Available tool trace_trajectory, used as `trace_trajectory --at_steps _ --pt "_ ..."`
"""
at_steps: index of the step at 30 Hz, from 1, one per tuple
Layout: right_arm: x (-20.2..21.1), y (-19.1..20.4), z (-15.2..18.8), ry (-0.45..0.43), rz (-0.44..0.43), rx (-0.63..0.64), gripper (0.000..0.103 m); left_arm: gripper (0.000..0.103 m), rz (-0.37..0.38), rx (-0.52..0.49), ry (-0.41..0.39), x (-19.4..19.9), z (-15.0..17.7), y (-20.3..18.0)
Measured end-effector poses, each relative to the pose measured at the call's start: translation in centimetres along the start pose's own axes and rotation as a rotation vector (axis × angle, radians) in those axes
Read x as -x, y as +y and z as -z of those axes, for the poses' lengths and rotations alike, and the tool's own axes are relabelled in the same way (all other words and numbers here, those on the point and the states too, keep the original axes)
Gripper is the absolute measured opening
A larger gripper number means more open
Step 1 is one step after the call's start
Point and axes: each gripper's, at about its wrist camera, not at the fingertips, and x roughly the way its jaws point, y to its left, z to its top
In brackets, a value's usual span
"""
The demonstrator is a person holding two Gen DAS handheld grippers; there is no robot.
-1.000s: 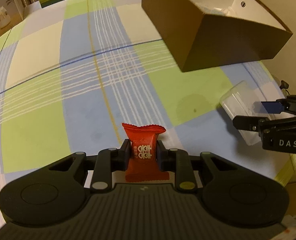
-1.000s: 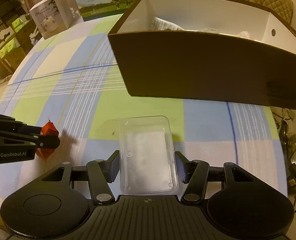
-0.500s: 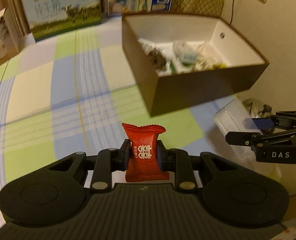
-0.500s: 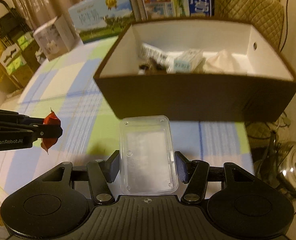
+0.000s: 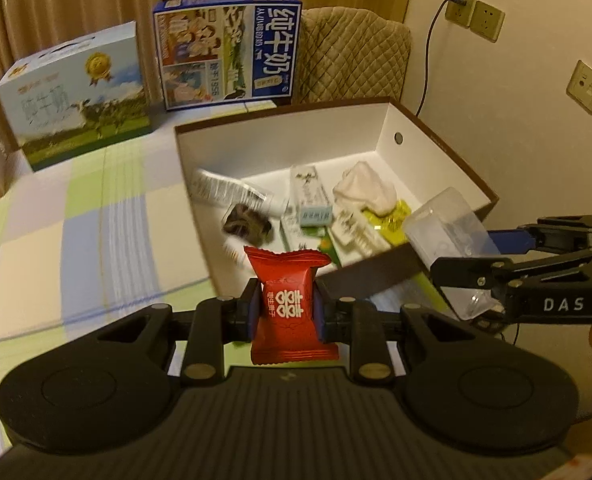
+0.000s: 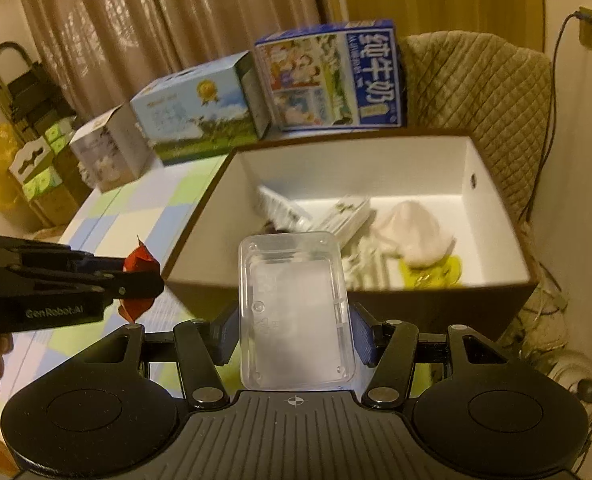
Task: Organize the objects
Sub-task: 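Lift red packet and clear case and carry both toward brown box, then lower packet and case into brown box and open both tools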
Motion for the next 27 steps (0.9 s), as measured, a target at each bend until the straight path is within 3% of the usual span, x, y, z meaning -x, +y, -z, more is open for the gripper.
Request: trace_trajectory --at_steps 8,27 --pt "-1.6 -3.6 -3.8 -0.025 0.029 0.009 0.054 0.022 -0.026 0.031 0.015 -4.3 -3.3 -0.7" --pt "-12.2 -8.7 -9.5 0.081 0.078 -0.039 0.054 0.022 -0.076 0.072 0.087 -12.4 -8.9 1.1"
